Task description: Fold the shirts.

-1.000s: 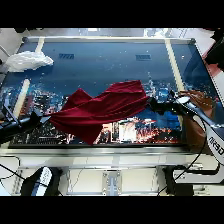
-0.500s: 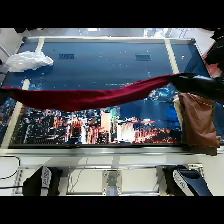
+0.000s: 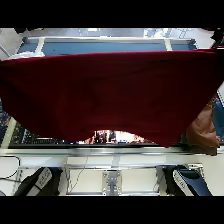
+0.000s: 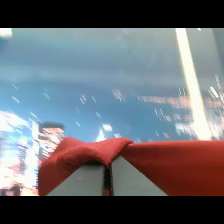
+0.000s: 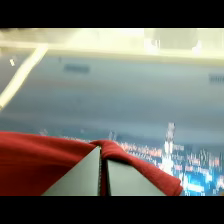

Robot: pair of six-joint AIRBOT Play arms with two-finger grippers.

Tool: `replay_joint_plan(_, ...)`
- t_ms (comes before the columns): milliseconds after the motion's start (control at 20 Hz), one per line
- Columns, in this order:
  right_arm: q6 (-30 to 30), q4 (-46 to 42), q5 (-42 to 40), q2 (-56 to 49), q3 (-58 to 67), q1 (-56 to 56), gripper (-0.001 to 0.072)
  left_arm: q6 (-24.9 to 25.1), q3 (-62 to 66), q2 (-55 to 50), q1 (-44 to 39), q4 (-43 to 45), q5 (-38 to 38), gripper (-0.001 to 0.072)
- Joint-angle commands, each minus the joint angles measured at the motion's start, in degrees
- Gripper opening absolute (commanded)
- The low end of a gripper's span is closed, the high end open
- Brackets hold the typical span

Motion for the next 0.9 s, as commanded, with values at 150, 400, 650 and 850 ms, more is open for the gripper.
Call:
replay_joint_plan(150,-1.2,3.5,-13.9,-32.7,-2.4,0.3,0.0009,-0.5,1.2,-31.4,-14.1,5.8,10.0,0.0015)
replay_joint_plan(400,-1.2,15.7,-34.7,-50.6,-2.3,2.8,0.0241,-3.6,1.3,-44.6,-17.5,5.0,28.0,0.0275)
replay_joint_plan(650,-1.2,9.7,-26.9,-47.5,2.0,0.7,0.0459,-3.5,2.7,-39.0,-11.4,-4.6,28.2,0.0589)
replay_joint_plan(850,-1.0,-1.2,-4.0,-34.8,0.8,-8.5,0.0451,1.5,-4.2,-27.8,-0.1,4.2,10.9,0.0577)
